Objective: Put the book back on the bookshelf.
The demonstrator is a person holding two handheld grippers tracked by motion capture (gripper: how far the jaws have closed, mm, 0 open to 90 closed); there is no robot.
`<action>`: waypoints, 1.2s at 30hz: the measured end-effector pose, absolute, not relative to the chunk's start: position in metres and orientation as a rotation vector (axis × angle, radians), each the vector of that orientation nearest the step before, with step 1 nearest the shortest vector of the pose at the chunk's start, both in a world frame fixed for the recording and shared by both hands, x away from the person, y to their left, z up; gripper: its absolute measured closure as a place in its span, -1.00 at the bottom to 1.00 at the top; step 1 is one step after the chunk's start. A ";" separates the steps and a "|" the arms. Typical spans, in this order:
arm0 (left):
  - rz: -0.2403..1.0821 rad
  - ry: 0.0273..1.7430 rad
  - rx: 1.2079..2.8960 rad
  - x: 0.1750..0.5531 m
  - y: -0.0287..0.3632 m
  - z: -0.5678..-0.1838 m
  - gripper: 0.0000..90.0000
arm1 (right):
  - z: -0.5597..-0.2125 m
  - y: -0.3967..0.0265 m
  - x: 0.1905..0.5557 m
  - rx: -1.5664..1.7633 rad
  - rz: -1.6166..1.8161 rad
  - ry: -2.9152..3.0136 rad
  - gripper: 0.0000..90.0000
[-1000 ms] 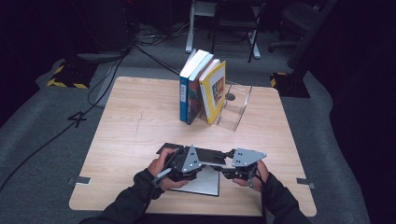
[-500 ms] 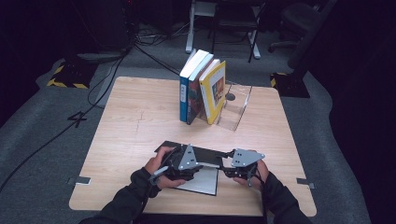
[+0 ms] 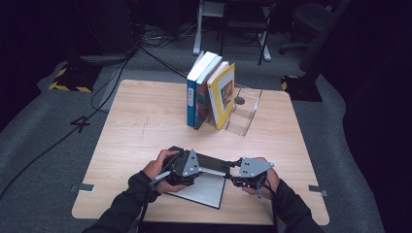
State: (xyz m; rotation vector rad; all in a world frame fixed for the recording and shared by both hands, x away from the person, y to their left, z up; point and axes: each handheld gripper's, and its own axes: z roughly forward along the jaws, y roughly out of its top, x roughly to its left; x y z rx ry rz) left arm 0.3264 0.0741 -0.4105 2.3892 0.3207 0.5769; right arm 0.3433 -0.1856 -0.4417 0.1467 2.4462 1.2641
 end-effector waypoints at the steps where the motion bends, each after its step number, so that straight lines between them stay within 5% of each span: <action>1: 0.569 0.319 2.391 0.327 0.074 -0.410 0.19 | -0.442 -0.186 0.344 0.152 1.269 2.445 0.40; 3: 0.566 0.318 2.384 0.327 0.074 -0.410 0.23 | -0.442 -0.187 0.344 0.154 1.278 2.445 0.37; 5: 0.575 0.318 2.387 0.327 0.073 -0.411 0.24 | -0.448 -0.192 0.351 0.232 1.309 2.442 0.14; 10: 0.569 0.322 2.381 0.328 0.073 -0.410 0.25 | -0.452 -0.196 0.351 0.212 1.308 2.428 0.41; 18: 0.574 0.314 2.401 0.329 0.059 -0.408 0.03 | -0.449 -0.194 0.350 0.201 1.278 2.432 0.44; 26: 0.617 0.292 2.381 0.327 0.051 -0.409 0.24 | -0.449 -0.195 0.352 0.249 1.303 2.422 0.42; 29: 0.635 0.294 2.375 0.326 0.051 -0.410 0.27 | -0.449 -0.196 0.353 0.271 1.320 2.427 0.36; 31: 0.656 0.300 2.350 0.327 0.051 -0.413 0.31 | -0.444 -0.198 0.355 0.334 1.348 2.400 0.01; 36: 0.639 0.349 2.288 0.330 0.058 -0.412 0.33 | -0.439 -0.215 0.359 0.390 1.377 2.376 -0.12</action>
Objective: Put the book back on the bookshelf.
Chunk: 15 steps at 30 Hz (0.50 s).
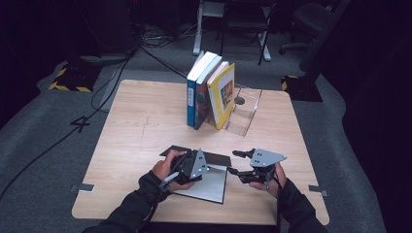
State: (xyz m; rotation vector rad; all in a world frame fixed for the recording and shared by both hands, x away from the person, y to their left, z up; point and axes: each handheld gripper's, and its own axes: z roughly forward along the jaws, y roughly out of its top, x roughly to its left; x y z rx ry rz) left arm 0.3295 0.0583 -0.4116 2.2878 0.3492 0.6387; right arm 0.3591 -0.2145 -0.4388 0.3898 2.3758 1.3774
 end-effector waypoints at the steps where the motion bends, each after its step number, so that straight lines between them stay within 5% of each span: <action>1: 0.639 0.349 2.288 0.330 0.058 -0.412 0.33 | -0.438 -0.218 0.360 0.410 1.383 2.370 -0.12; 15: 0.502 0.553 1.997 0.344 0.109 -0.402 0.34 | -0.443 -0.242 0.372 0.549 1.358 2.354 -0.14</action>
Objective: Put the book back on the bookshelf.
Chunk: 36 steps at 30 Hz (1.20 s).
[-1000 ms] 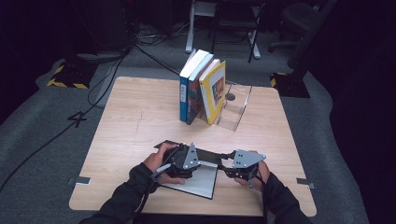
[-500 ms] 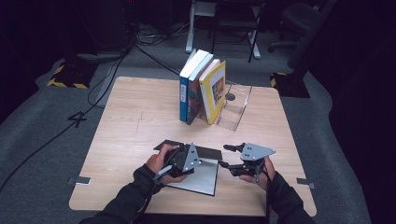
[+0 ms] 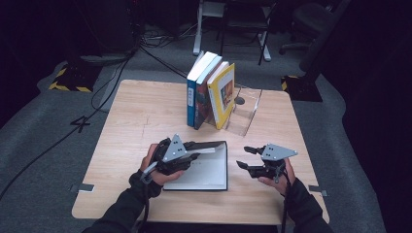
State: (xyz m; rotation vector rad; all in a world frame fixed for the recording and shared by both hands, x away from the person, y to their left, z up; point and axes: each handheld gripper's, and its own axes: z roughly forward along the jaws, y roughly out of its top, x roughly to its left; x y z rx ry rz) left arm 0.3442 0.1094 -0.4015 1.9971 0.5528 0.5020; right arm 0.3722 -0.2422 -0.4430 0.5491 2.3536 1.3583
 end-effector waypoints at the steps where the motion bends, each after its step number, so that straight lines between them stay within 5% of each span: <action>1: 0.493 0.560 1.984 0.344 0.113 -0.402 0.34 | -0.445 -0.241 0.373 0.553 1.352 2.361 -0.14; 13: 0.437 0.583 1.902 0.343 0.132 -0.404 0.35 | -0.470 -0.206 0.374 0.506 1.393 2.491 -0.21; 36: 0.267 0.572 1.710 0.351 0.082 -0.415 0.28 | -0.410 -0.242 0.345 0.548 1.516 2.189 -0.21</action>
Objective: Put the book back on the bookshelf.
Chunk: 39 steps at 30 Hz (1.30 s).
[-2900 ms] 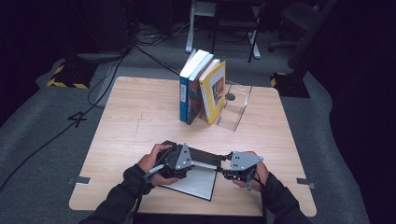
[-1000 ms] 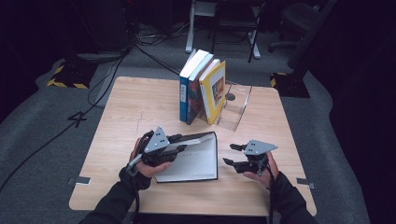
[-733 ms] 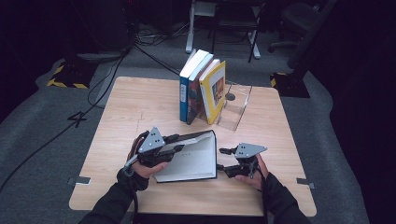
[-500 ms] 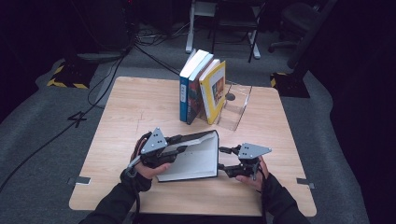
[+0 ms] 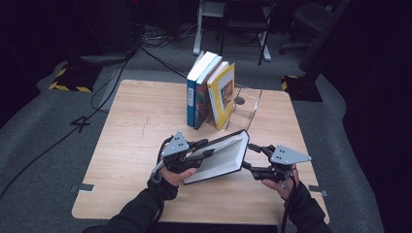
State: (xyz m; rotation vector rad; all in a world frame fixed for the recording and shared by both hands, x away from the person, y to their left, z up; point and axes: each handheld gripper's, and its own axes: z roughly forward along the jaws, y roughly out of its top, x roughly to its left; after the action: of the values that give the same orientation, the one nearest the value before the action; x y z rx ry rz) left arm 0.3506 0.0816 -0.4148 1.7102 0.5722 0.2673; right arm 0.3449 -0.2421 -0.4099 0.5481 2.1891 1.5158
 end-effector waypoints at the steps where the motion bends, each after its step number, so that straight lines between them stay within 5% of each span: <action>1: 0.268 0.572 1.707 0.349 0.083 -0.415 0.27 | -0.408 -0.240 0.344 0.542 1.504 2.180 -0.21; 24: 0.275 0.559 1.794 0.313 0.119 -0.434 0.06 | -0.392 -0.180 0.341 0.488 1.571 2.148 -0.20; 34: 0.113 0.444 1.795 0.324 0.095 -0.438 0.17 | -0.389 -0.198 0.333 0.480 1.618 2.111 -0.20; 39: 0.139 0.383 1.811 0.330 0.078 -0.437 0.24 | -0.389 -0.219 0.325 0.511 1.589 2.091 -0.19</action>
State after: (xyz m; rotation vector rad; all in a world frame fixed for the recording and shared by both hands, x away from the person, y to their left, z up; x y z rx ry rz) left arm 0.3295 0.0780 -0.4372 1.8111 0.3829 0.1390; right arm 0.3250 -0.2186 -0.3890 0.5113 2.0907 1.5889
